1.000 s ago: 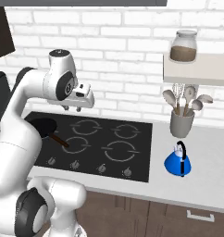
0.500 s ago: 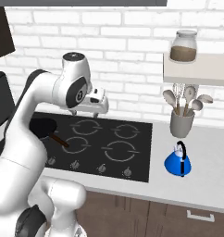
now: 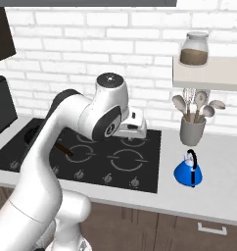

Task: Pick the kettle from the counter and place it on a stove burner. Then turn the burner on.

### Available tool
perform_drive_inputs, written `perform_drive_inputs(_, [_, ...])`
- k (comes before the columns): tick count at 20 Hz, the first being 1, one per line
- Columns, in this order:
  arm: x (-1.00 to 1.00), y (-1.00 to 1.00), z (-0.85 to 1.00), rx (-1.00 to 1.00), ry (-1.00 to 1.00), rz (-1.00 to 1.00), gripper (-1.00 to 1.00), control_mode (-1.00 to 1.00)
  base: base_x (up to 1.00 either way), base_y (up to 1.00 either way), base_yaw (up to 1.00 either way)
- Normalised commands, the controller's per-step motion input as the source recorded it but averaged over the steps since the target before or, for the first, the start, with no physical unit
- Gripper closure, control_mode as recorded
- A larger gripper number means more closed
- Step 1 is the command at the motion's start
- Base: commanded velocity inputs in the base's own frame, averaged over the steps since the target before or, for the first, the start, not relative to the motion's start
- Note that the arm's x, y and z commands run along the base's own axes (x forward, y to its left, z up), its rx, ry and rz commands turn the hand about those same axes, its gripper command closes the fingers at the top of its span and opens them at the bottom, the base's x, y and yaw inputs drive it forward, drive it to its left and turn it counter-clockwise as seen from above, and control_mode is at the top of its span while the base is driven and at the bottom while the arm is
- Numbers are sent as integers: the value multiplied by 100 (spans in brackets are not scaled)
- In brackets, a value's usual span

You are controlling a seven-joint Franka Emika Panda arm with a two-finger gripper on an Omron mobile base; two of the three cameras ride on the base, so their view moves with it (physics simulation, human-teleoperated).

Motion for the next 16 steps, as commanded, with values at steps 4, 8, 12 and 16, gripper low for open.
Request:
perform_drive_inputs(4, [-25,-100,0,-6,0,0,-100,-100,0,0,0])
perform_drive_inputs(8, [-5,-100,0,-3,0,0,-100,-100,0,0,0])
perform_drive_inputs(12, [1,-100,-1,0,1,0,-100,-100,0,0,0])
perform_drive_inputs(16, [19,-100,-51,1,11,1,-100,-100,0,0,0])
